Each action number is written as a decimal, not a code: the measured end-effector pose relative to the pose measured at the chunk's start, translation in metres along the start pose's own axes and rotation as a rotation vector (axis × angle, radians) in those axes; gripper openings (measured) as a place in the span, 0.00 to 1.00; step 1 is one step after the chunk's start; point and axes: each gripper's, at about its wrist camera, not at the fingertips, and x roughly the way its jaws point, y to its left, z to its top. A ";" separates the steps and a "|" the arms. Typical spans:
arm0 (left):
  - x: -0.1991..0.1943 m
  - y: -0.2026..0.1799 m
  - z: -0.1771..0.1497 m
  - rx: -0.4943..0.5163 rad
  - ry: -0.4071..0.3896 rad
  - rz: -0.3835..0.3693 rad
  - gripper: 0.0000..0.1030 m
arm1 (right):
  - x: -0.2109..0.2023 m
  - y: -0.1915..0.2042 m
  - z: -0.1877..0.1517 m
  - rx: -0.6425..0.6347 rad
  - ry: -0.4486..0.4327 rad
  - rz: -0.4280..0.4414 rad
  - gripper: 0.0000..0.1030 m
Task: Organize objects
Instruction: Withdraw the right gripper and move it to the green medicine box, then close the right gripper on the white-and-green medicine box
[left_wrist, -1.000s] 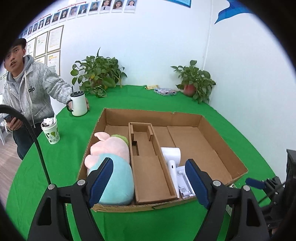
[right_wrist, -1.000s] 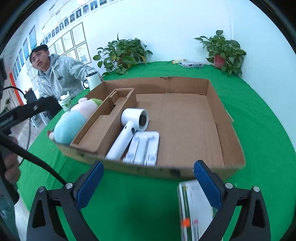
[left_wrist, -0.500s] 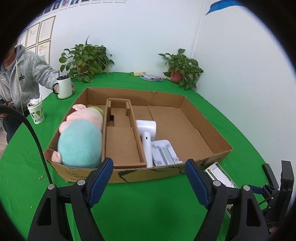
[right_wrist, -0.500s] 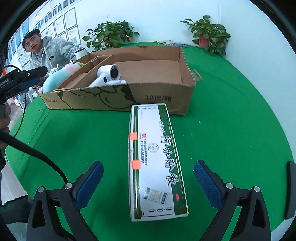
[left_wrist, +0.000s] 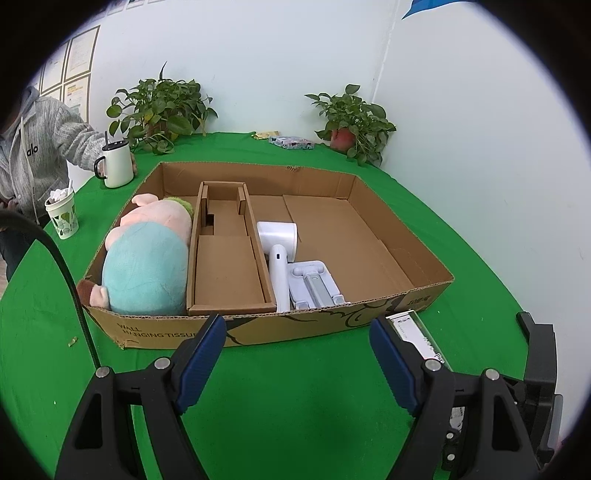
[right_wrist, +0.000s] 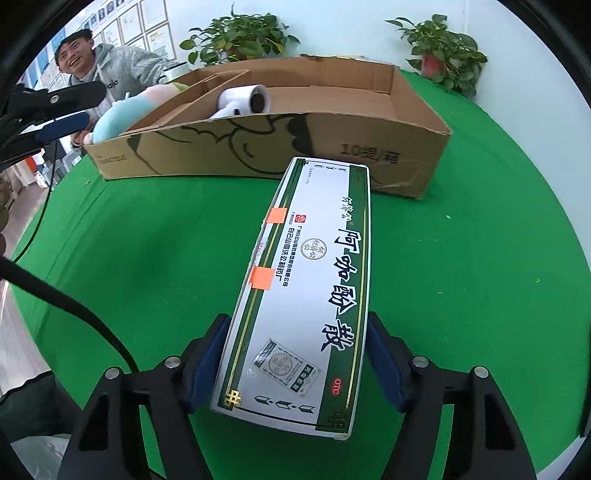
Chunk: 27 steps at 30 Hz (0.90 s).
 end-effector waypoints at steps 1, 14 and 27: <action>0.000 0.001 0.000 -0.003 0.004 -0.004 0.78 | 0.000 0.003 0.000 -0.003 0.000 0.009 0.66; 0.007 -0.005 -0.001 -0.005 0.051 -0.054 0.77 | -0.027 0.017 0.001 0.032 -0.114 0.065 0.86; 0.053 -0.055 -0.012 0.036 0.183 -0.201 0.77 | -0.069 -0.077 -0.029 0.244 -0.207 0.003 0.98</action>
